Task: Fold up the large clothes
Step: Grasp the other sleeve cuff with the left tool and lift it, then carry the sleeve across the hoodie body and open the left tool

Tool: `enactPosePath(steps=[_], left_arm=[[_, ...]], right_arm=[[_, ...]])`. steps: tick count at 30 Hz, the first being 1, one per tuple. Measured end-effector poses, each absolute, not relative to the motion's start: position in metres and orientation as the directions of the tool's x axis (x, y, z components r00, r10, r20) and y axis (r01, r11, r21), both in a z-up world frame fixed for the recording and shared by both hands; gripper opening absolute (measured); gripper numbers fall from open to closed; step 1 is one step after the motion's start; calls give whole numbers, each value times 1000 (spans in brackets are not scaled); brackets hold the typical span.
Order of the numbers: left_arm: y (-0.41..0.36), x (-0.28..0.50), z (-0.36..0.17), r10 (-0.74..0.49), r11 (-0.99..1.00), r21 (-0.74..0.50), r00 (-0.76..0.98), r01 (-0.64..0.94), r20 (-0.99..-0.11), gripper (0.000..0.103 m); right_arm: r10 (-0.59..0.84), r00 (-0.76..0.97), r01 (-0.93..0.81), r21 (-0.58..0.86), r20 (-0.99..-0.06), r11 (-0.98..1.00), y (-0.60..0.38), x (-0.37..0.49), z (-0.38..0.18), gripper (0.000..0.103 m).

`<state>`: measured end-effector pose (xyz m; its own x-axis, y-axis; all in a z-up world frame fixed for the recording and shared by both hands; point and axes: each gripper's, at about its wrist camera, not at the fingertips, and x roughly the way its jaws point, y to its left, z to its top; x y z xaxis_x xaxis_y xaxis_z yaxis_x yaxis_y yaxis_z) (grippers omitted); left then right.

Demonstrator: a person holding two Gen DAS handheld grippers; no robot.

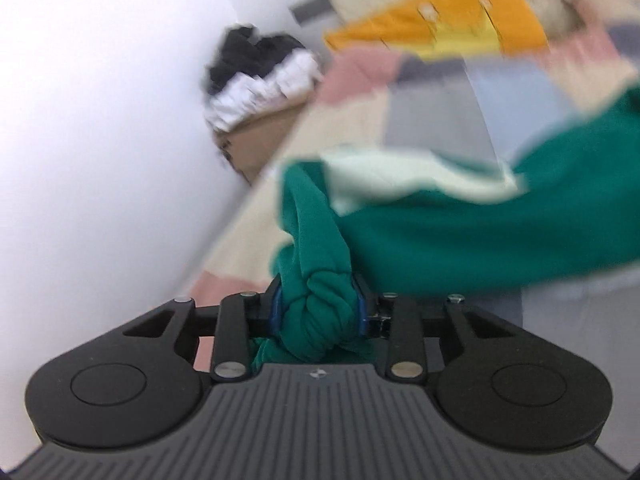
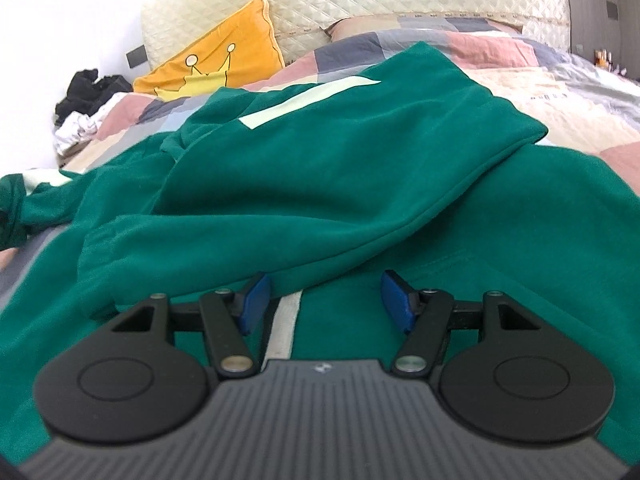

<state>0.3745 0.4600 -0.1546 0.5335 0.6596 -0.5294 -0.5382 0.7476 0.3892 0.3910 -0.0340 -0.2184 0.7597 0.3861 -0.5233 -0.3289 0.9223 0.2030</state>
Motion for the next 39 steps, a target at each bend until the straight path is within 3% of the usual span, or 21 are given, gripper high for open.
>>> enactPosePath(steps=[8,12,18,29,34,39], left_arm=[[448,333,20,547,807,80,690,-585,-474,36],[410,319,99,439,847,-79,776,-525,-454,35],[305,323,170,319,917,-89,850,-388,-420,35],[106,353,183,193,979,18,889,-204,-414,35],[28,368,151,117,993,31,885,-116,-451,35],[-36,385,91,33,999,24,859,-24,-511,36]], right_arm=[[425,763,-332,269,-487,904,-45,385,-207,64],[459,766,-336,329,-450,883,-60,379,-194,64],[491,782,-341,396,-384,853,-85,368,-174,64],[508,796,-343,448,-327,825,-129,350,-148,65],[515,802,-323,506,-303,800,-163,344,-133,65],[483,822,-309,477,-301,823,-198,339,-116,65]])
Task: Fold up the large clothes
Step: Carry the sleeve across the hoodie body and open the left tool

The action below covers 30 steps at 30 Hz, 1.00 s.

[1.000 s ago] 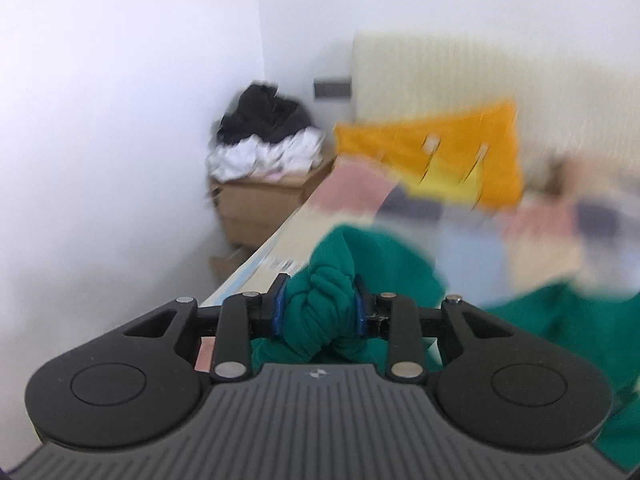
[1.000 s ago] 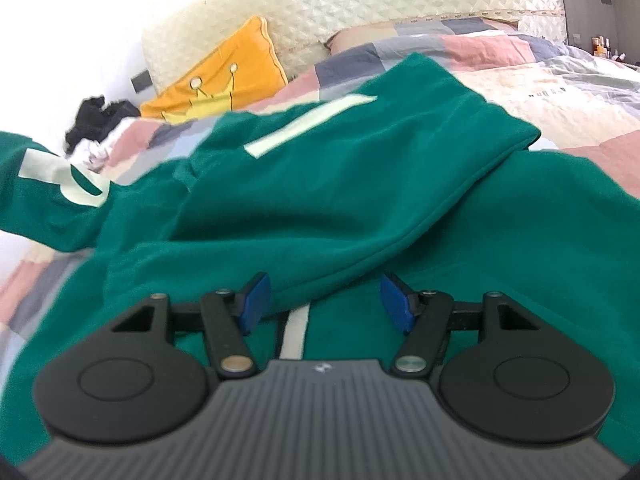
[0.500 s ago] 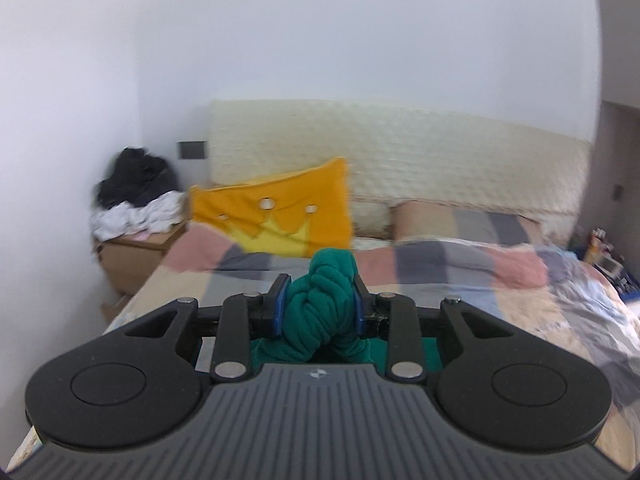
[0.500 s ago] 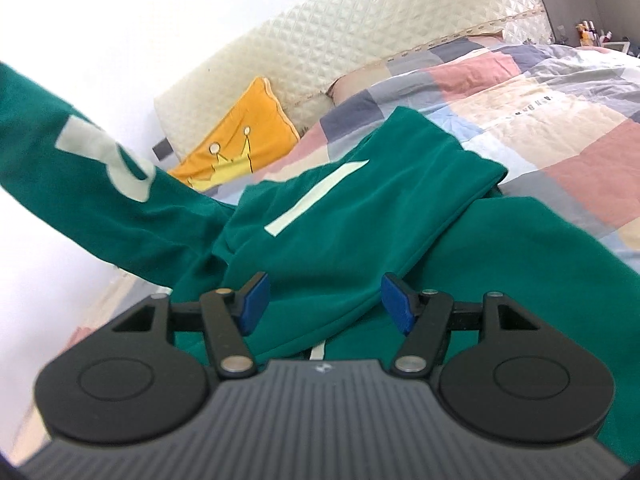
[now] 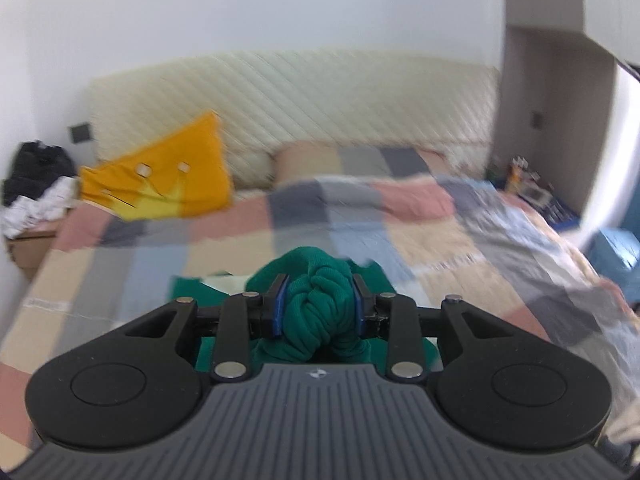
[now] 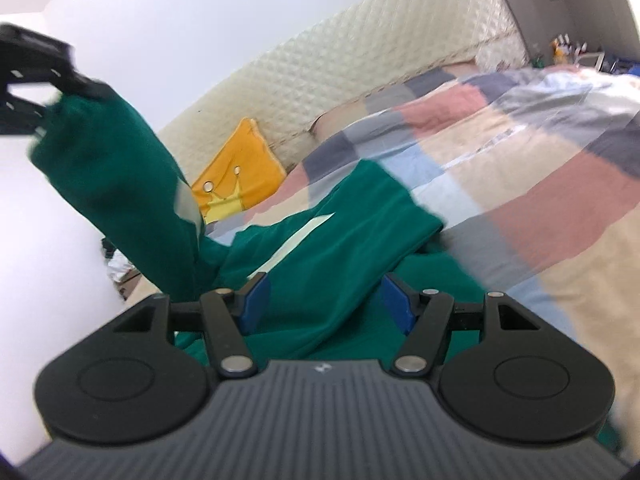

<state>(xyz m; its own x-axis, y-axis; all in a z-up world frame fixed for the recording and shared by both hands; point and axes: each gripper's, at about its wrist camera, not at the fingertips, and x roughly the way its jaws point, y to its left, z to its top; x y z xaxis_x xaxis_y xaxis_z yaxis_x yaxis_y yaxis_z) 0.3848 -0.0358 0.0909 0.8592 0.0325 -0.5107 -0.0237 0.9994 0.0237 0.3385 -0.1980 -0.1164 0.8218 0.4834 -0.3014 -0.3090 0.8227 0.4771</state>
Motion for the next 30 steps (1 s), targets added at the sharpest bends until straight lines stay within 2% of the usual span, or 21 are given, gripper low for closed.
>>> enactPosePath(steps=[5,9,14,17,19,20,21,26,30], left_arm=[[-72,409,29,-1,998,50,845,33,-534,38],[-82,429,-22,-42,999,-4,800,49,-598,38],[-89,451,-65,-77,997,-29,767,76,-637,40],[-90,457,-75,-116,993,-61,744,101,-658,49],[-87,452,-77,-141,990,-84,753,113,-643,62],[-86,447,-78,-150,989,-92,758,119,-635,75],[-83,442,-76,-162,987,-101,762,127,-627,79],[-69,401,-78,-161,987,-88,791,135,-590,80],[-48,364,-86,-92,996,-61,825,70,-558,80]], right_arm=[[470,828,-300,468,-305,831,-223,341,-113,65],[458,832,-266,501,-312,824,-240,350,-115,65],[429,848,-225,523,-310,822,-257,356,-118,65],[422,850,-204,542,-315,815,-265,362,-122,65],[416,853,-187,562,-314,806,-271,365,-124,65],[416,855,-181,573,-311,800,-274,366,-125,65],[421,856,-181,587,-301,789,-276,366,-126,65],[444,849,-205,595,-287,777,-274,366,-126,65],[456,831,-210,580,-319,788,-263,367,-130,65]])
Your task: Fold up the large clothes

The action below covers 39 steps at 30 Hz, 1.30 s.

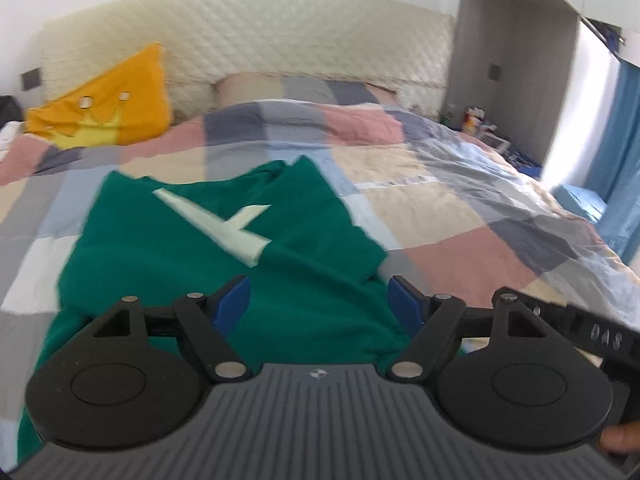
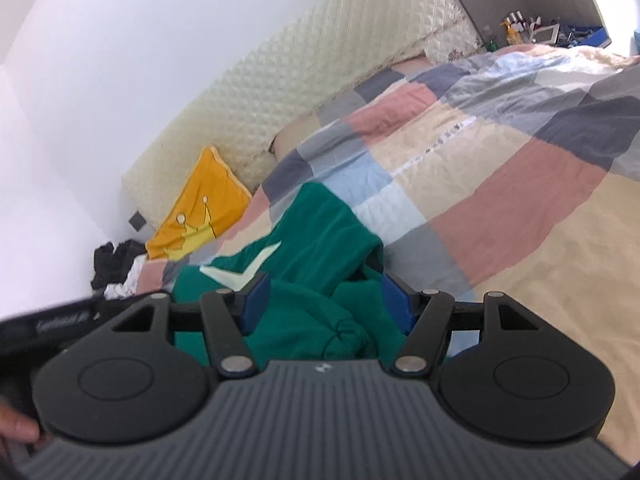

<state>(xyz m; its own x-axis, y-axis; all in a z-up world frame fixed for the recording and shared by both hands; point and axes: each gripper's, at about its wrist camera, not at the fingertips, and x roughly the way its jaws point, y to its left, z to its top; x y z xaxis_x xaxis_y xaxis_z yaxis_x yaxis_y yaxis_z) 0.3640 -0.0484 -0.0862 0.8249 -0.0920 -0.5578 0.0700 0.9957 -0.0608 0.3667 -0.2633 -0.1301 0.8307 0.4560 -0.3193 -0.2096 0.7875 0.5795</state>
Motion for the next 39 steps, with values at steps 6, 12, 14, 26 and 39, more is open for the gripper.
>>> enactPosePath(steps=[6,12,14,26,39], left_arm=[[-15,332,-113,-30,996,-87,822,-24,-569,80],[10,309,-134,19,997,-52,818,-60,-575,80],[19,303,-141,26,997,-48,819,-65,-574,80],[56,287,-154,13,993,-87,816,-78,-578,80],[52,282,-156,-17,992,-113,812,-60,-583,80]], right_arm=[[473,793,-240,516,-385,822,-238,367,-137,65],[474,751,-222,501,-459,837,-222,375,-151,65],[482,731,-208,515,-484,832,-218,378,-159,65],[399,681,-128,437,-614,890,-183,407,-187,64],[429,658,-149,452,-619,880,-165,414,-196,31]])
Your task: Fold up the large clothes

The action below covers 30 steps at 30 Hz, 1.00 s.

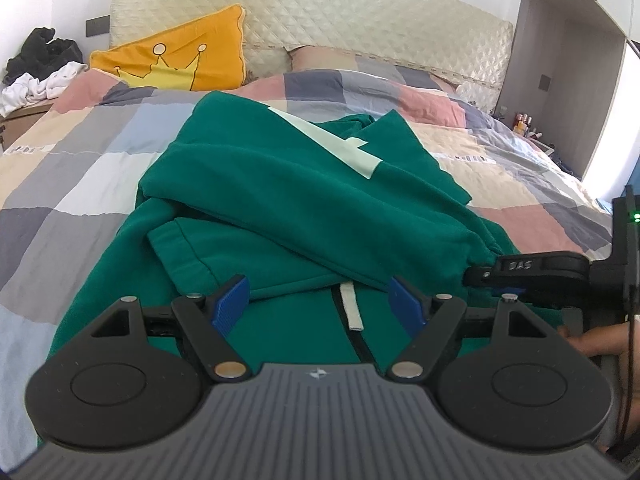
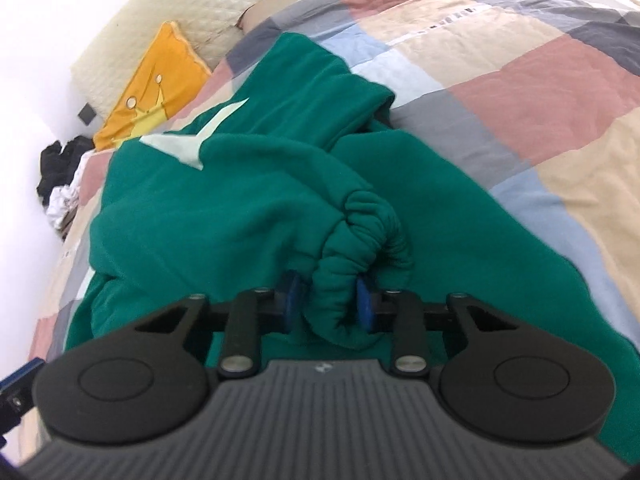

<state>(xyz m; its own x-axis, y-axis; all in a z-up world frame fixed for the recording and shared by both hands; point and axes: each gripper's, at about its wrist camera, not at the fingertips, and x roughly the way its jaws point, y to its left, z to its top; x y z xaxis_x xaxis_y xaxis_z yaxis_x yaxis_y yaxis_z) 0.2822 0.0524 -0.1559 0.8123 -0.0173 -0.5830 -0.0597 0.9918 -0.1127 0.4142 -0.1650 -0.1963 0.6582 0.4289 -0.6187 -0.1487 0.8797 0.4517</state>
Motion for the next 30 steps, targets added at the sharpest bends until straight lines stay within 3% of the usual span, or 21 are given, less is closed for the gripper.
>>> enactPosePath(steps=[2,5,11,18,27,29,30], left_arm=[[52,282,-155,-25,991,-120,814,-54,-580,81],[51,283,-156,-27,991,-124,814,-55,-580,81],[56,283,-160,-26,985,-150,806,-79,-591,81],[66,286,-165,-13,979,-170,802,-111,-597,81],[79,293,-173,-24,956,-243,782,-164,-622,81],[80,289,-173,-15,955,-239,775,-177,-632,81],[81,286,-172,-3,955,-230,774,-184,-633,81]], right_arm=[[428,659,-170,431,-619,886,-160,411,-195,20],[418,680,-185,410,-602,893,-158,406,-189,18],[360,749,-145,392,-556,908,-171,399,-180,16],[339,726,-97,399,-598,912,-172,405,-190,17],[265,747,-109,281,-610,953,-165,381,-176,35],[257,757,-100,282,-601,954,-170,371,-170,61],[249,763,-95,277,-596,956,-172,366,-167,66]])
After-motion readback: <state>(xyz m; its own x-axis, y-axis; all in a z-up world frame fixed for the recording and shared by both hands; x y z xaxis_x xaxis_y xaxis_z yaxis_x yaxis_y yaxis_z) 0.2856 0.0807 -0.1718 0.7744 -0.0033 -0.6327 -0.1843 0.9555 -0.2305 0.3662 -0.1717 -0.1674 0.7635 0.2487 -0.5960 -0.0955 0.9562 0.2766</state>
